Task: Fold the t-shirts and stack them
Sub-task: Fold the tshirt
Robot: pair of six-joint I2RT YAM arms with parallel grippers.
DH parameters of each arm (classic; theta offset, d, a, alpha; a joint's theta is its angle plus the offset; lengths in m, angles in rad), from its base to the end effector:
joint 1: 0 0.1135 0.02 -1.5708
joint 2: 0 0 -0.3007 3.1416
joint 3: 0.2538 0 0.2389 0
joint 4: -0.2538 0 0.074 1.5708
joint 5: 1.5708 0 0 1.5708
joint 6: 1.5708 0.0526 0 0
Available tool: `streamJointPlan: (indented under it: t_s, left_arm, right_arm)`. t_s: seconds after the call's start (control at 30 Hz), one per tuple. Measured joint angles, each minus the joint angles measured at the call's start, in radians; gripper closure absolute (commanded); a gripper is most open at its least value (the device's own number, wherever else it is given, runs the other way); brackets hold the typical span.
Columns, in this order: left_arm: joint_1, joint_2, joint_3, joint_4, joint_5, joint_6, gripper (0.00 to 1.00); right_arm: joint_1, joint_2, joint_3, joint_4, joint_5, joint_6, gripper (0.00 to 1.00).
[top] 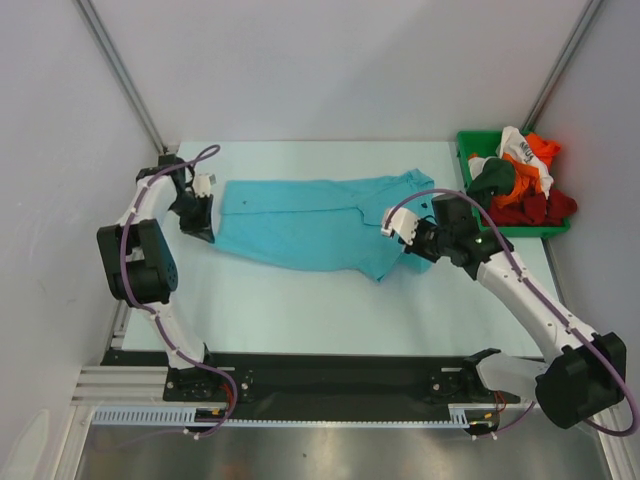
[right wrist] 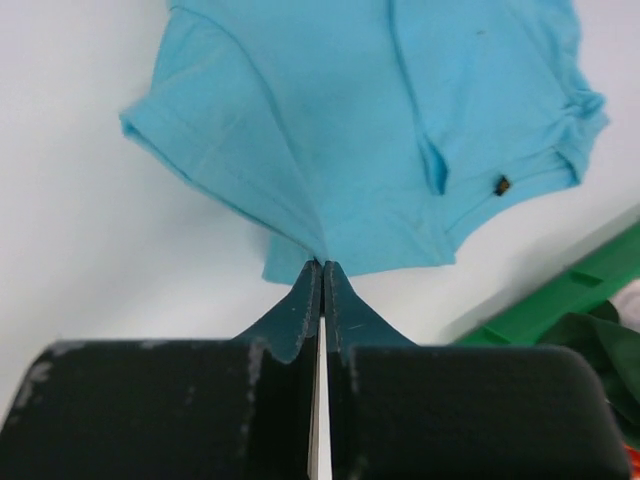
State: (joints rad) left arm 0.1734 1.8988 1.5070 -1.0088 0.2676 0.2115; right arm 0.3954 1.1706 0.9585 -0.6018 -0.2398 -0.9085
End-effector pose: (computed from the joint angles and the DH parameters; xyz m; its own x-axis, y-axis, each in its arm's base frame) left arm 0.3714 0.0509 0.2424 -0.9748 0.0348 -0.2203 0.0843 0.9720 -0.2192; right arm 0.2051 0.0991 0.3095 0.0012 -0.8296 -0.5584 -0.8517 0.2918 -0.4353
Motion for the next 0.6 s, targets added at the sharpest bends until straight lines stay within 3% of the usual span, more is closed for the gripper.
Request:
streamJointPlan:
  t_s: [0.27,0.6]
  left_arm:
    - [-0.024,0.02,0.111,-0.008,0.001,0.006,0.99]
    - [-0.032,0.167,0.267,-0.013,-0.003,0.007,0.99]
  right_arm:
    - [-0.064,0.066,0.126,0.036,0.004,0.0,1.0]
    - [-0.124,0.231,0.214,0.092,0.002,0.0,1.0]
